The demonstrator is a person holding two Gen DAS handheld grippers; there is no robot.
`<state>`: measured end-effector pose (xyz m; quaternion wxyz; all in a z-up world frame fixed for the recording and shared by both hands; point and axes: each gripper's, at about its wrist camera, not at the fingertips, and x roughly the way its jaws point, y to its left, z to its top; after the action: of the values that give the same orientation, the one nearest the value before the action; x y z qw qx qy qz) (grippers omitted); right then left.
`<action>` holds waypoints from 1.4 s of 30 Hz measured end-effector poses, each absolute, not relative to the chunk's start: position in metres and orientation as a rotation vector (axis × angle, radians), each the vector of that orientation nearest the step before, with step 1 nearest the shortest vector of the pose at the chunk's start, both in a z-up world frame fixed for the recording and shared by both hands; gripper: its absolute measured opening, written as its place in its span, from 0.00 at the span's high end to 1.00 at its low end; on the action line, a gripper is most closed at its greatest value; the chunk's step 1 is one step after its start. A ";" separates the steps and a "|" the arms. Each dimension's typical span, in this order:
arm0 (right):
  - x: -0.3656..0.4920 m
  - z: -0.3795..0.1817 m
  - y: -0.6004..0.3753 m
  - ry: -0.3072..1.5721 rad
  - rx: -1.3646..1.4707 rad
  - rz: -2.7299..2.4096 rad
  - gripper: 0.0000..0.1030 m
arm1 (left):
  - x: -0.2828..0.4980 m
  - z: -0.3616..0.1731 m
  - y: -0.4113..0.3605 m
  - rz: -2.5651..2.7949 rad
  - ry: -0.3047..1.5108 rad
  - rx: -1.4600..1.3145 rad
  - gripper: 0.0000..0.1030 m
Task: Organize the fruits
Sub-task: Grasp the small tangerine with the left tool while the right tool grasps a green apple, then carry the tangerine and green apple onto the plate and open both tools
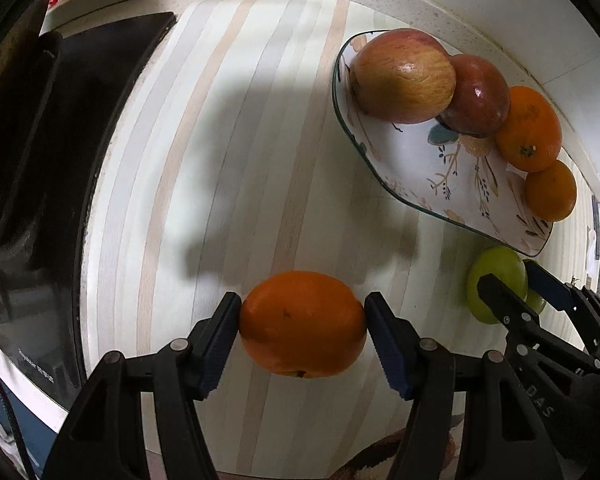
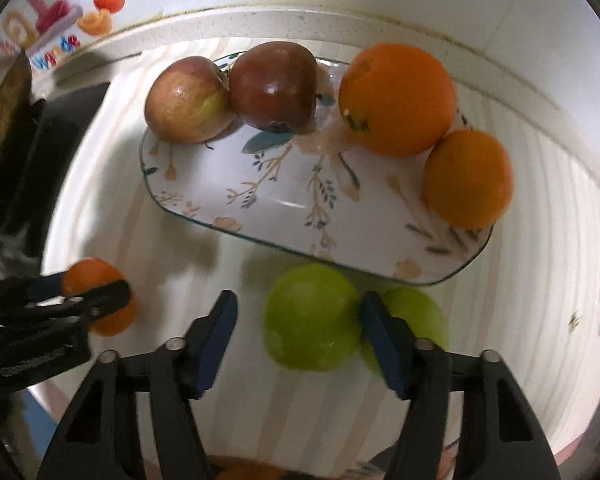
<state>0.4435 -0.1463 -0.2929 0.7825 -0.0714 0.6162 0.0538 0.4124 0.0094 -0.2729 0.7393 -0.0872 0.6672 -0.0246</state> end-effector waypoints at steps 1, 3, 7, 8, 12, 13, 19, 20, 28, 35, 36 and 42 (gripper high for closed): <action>0.443 -0.293 -0.146 1.327 -0.163 0.123 0.46 | 0.412 -0.277 0.012 -0.057 1.461 -0.181 0.40; 0.441 -0.293 -0.150 1.330 -0.144 0.150 0.46 | 0.412 -0.278 0.011 -0.068 1.455 -0.153 0.40; 0.444 -0.293 -0.155 1.323 -0.117 0.139 0.45 | 0.417 -0.279 0.007 -0.071 1.460 -0.132 0.40; 0.444 -0.293 -0.155 1.329 -0.122 0.139 0.45 | 0.417 -0.279 0.007 -0.070 1.463 -0.127 0.40; 0.439 -0.292 -0.153 1.348 -0.108 0.156 0.46 | 0.411 -0.279 0.002 -0.068 1.464 -0.106 0.40; 0.437 -0.293 -0.151 1.358 -0.083 0.167 0.46 | 0.410 -0.279 -0.001 -0.075 1.468 -0.107 0.41; 0.400 -0.291 -0.179 1.417 0.118 0.227 0.47 | 0.375 -0.282 -0.019 -0.124 1.494 -0.112 0.41; 0.394 -0.292 -0.184 1.427 0.146 0.230 0.47 | 0.368 -0.283 -0.023 -0.137 1.501 -0.113 0.41; 0.367 -0.299 -0.202 1.421 0.271 0.245 0.47 | 0.341 -0.292 -0.050 -0.162 1.494 -0.028 0.40; 0.390 -0.298 -0.208 1.373 0.321 0.236 0.46 | 0.345 -0.294 -0.060 -0.158 1.488 -0.025 0.40; 0.394 -0.299 -0.205 1.372 0.316 0.236 0.45 | 0.343 -0.293 -0.058 -0.157 1.486 -0.026 0.40; 0.411 -0.300 -0.186 1.359 0.235 0.238 0.44 | 0.347 -0.289 -0.042 -0.148 1.492 -0.049 0.40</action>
<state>0.4108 -0.1862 -0.3004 0.7649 0.1083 0.6255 0.1093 0.3472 -0.0420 -0.2887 0.7316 -0.0223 0.6780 -0.0671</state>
